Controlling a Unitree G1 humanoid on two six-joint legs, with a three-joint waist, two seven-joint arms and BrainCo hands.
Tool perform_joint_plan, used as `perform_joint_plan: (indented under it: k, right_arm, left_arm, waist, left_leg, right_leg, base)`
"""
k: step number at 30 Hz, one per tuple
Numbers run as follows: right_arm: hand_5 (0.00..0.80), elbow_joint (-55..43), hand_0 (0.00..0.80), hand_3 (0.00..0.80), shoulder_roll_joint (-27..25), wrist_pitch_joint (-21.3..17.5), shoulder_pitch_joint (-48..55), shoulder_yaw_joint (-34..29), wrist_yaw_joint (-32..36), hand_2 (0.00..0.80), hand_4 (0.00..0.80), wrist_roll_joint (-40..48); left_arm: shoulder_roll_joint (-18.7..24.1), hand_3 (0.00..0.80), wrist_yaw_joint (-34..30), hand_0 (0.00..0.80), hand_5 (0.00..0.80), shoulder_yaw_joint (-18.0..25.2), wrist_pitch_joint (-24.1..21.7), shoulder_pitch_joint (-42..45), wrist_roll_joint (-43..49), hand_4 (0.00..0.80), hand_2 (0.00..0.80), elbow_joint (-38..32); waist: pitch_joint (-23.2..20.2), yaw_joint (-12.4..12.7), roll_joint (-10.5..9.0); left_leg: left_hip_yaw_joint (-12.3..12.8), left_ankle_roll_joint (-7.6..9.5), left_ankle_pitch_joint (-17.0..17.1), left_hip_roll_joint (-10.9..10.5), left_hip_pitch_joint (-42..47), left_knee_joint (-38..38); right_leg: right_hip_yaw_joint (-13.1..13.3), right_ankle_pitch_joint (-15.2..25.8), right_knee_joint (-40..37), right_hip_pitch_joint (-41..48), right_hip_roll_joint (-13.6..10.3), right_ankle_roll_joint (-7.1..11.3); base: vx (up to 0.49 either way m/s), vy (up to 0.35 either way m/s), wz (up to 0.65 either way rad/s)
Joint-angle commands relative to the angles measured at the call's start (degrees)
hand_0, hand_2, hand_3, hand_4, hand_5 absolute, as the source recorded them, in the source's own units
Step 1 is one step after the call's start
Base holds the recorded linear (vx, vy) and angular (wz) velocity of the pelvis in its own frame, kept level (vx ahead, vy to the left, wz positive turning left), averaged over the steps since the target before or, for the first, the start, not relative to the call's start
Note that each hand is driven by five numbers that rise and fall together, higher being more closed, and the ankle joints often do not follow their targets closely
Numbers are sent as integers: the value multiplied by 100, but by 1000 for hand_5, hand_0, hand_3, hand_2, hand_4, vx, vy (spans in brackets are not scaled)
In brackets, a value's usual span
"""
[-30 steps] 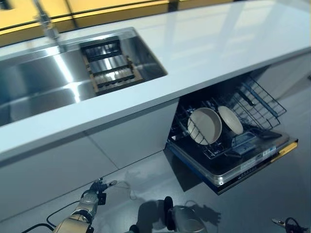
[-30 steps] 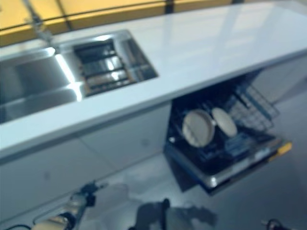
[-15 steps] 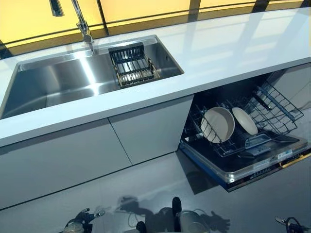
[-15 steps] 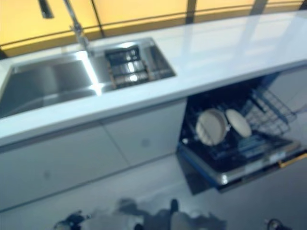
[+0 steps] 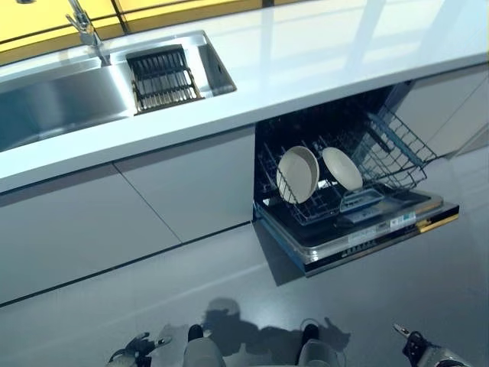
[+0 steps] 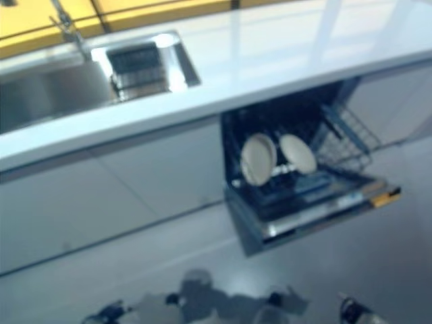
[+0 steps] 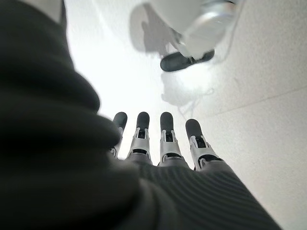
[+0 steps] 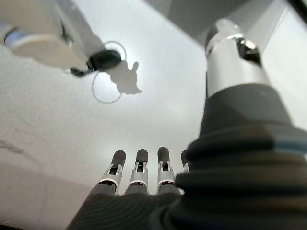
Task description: Take plates into dishwasher
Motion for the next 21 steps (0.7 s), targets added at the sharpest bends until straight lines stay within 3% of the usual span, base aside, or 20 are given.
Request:
perform_joint_plan:
  k: [1,8,21]
  right_arm:
    - [0,-58,0,0,-164,-383,-725,67,-138,0,0,747]
    - [0,-215,0,0,-496,-728,-1342,-88,290,0,0,2047]
    - [0,-650,0,0,-860,-812,-3384,434,282,0,0,2816]
  left_arm:
    - [73,0,75,0,0,-99,-220,-433,-472,0,0,52]
    - [-252,0,184,0,0,-228,-445,-373,-936,0,0,18]
    - [-502,0,197,0,0,-459,-505,-291,-1507,0,0,-202]
  waist:
    - [590,17,17]
    - [927,52,495]
    - [1097,416,838]
  left_leg:
    - [-107,-123,269,-256,-185,13]
    - [-152,-146,357,-472,-579,157]
    - [-503,-80,160,-856,-1089,1024]
  right_leg:
    - [202,184,126,-166,-150,-199]
    - [238,-305,1194,-928,-169,-468]
    - [133,-1030,2561,-1416,-330,-854]
  base:
    - [-274,4,8]
    - [-128,38,15]
    - [-53,2,24]
